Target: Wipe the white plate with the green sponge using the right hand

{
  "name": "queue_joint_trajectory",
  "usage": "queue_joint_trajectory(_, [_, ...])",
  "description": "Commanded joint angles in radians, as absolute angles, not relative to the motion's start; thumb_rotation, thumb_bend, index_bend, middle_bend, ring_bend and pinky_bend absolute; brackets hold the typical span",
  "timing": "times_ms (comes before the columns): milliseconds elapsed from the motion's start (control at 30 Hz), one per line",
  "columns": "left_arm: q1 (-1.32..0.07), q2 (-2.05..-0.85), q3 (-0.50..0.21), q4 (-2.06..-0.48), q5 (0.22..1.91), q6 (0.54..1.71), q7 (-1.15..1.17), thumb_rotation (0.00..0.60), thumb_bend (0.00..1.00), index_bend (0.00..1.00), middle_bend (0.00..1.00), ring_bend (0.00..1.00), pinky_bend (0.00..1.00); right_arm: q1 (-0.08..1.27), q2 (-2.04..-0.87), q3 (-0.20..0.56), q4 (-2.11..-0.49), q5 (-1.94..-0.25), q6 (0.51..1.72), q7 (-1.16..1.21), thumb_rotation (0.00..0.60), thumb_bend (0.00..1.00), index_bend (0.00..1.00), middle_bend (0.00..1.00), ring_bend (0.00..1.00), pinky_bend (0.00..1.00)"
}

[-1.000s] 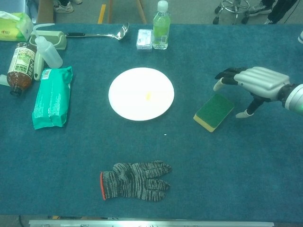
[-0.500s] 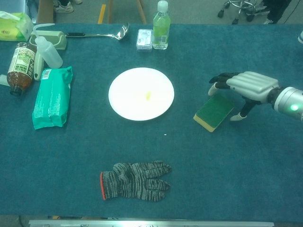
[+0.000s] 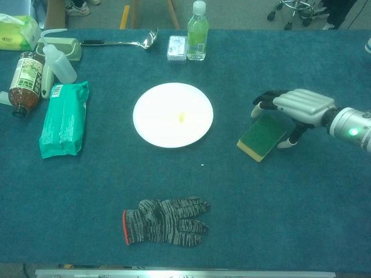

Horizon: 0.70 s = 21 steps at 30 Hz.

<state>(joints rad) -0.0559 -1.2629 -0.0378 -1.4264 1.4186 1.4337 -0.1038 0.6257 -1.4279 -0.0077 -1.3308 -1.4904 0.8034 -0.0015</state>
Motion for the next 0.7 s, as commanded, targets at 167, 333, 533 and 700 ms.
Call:
queue_joint_trajectory(167, [-0.056,-1.265,-0.036,-1.423,1.422,1.432,-0.106,0.6,0.21,0.3,0.04,0.0,0.2,0.615,-1.457,-0.017,-1.292,-1.53,0.867,0.02,0.6,0.0,0.33,0.29,0.17,0.23])
queue_joint_trajectory(333, [-0.056,-1.268,-0.037,-1.419,1.422,1.43,-0.109,0.6,0.21,0.3,0.04,0.0,0.2,0.606,-1.475,-0.026,-1.26,-1.559,0.913,0.033,0.6,0.03,0.4,0.39,0.28,0.29])
queue_joint_trajectory(533, [-0.056,-1.272,-0.038,-1.412,1.419,1.425,-0.116,0.6,0.21,0.3,0.04,0.0,0.2,0.6,-1.484,-0.032,-1.245,-1.572,0.941,0.037,0.6,0.06,0.44,0.46,0.35,0.35])
queue_joint_trajectory(700, [-0.056,-1.275,-0.038,-1.407,1.418,1.423,-0.122,0.6,0.21,0.3,0.04,0.0,0.2,0.595,-1.473,-0.03,-1.259,-1.583,0.975,0.047,0.6,0.08,0.47,0.49,0.38,0.37])
